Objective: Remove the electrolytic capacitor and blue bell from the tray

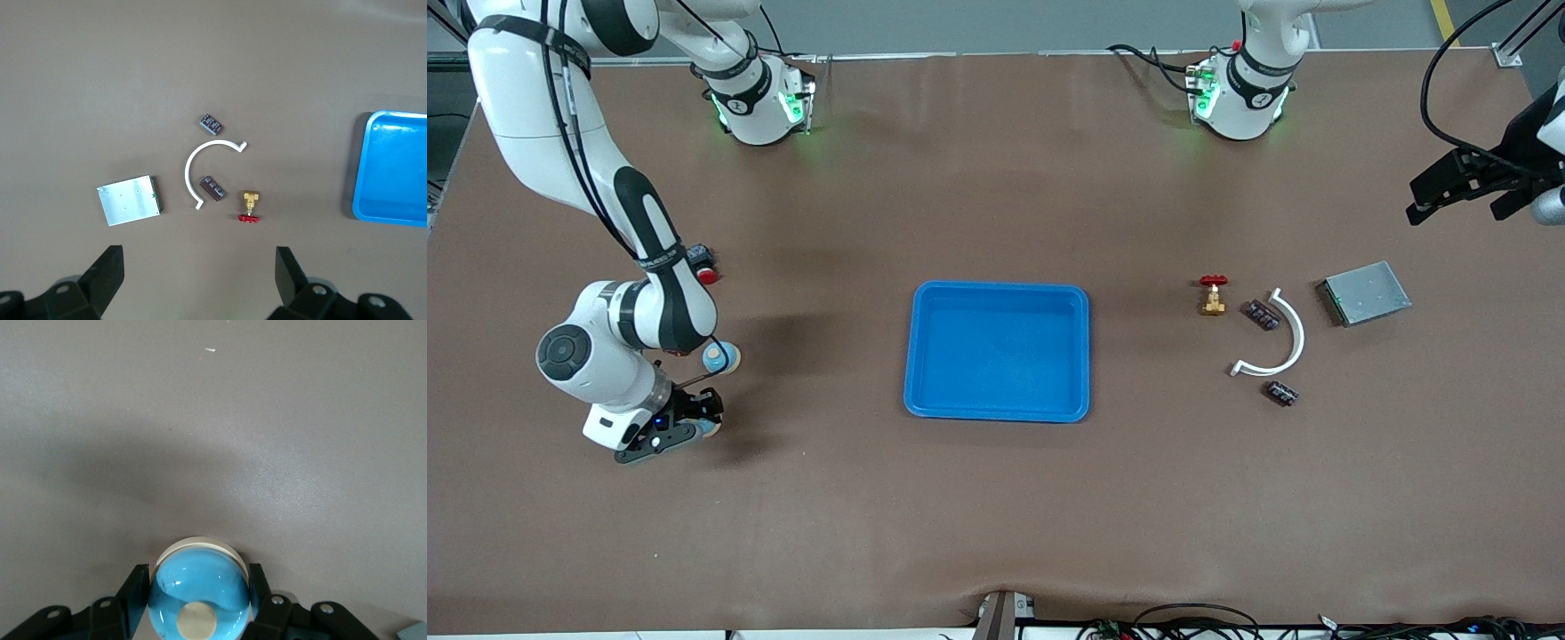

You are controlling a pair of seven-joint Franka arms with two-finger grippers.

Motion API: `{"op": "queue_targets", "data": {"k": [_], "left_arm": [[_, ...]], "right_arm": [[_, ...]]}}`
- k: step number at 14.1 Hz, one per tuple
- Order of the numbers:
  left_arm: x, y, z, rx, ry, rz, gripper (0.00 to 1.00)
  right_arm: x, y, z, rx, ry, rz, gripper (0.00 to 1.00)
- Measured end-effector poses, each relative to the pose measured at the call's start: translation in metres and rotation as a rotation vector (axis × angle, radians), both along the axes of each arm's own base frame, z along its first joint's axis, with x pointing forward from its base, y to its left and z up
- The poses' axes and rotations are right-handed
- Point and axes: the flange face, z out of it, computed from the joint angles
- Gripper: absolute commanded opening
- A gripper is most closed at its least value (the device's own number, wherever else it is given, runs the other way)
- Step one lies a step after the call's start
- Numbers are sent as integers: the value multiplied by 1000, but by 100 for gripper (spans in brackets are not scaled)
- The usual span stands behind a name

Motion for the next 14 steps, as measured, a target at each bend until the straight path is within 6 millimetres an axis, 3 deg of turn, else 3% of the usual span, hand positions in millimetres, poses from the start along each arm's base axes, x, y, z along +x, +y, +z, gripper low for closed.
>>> {"op": "queue_targets", "data": {"k": [4,9,12,14], "left_arm": [[1,1,-1,0,2,1,100],[1,1,-5,0,10,2,100],[1,1,-5,0,11,5,100],[0,1,-6,0,15,24,100]], "right_arm": [[3,5,4,6,7,7,100],[17,6,28,12,30,7,100],[20,-3,60,17,60,-6,100],[18,-15,96,36,133,-30,100]]}}
